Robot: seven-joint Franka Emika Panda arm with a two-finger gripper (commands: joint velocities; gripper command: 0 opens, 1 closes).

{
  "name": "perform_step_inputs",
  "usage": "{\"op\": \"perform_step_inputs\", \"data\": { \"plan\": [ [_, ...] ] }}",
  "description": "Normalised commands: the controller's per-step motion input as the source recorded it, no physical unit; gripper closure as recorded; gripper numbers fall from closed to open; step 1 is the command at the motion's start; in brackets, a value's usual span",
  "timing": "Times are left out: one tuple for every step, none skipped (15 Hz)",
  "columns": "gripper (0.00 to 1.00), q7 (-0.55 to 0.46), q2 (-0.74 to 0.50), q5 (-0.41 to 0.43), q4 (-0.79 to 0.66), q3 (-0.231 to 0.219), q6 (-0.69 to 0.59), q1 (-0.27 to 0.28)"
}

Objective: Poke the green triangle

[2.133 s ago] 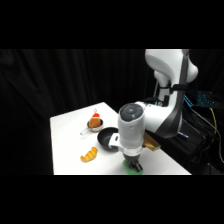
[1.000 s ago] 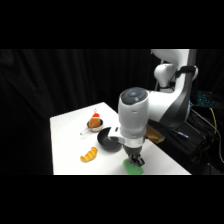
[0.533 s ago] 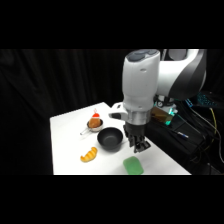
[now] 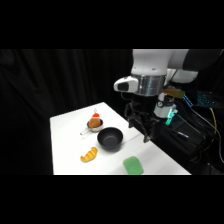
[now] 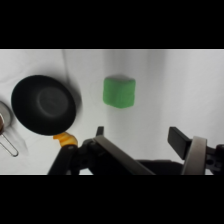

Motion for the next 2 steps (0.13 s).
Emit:
{"op": "perform_step_inputs", "data": {
  "plan": [
    [0.0,0.07,-0.32,-0.099,-0.13,0.149,-0.1,-0.149],
    [0.0,0.03,-0.29,-0.116,-0.11,0.143,-0.16,-0.155]
  ]
}}
